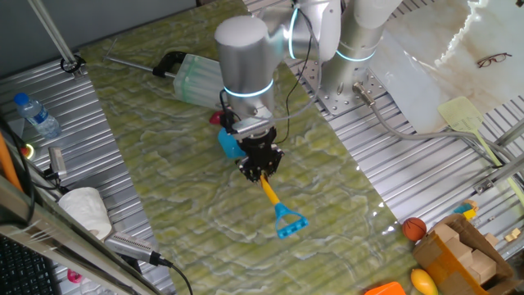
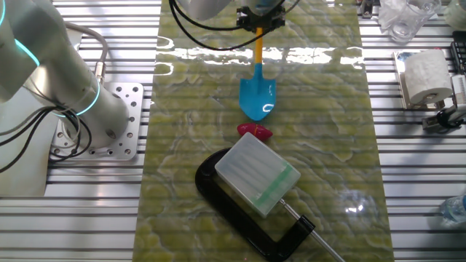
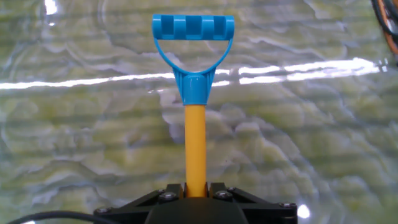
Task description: Use a shovel to scoop up an object
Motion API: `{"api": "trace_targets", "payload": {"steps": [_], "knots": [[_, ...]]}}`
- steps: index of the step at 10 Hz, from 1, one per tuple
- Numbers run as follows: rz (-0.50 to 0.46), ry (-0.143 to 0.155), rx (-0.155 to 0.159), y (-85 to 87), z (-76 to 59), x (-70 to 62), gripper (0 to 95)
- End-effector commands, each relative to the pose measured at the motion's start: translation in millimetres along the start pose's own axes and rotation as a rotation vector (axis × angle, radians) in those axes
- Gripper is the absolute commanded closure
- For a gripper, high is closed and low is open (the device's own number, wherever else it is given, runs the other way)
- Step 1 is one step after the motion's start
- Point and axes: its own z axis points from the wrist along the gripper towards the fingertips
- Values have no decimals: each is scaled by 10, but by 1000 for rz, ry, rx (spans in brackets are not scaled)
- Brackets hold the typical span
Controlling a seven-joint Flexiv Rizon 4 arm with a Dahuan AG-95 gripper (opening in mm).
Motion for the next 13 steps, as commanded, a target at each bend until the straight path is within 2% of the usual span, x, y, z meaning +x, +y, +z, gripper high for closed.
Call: {"api": "trace_targets", "payload": {"steps": [1,8,10,13], "knots": [[-10,-11,0,-4,-11,50,950],[-14,-16,2,2,-27,129,950],[0,-32,2,10,-25,151,950],[-4,-39,1,30,-52,238,950]]}}
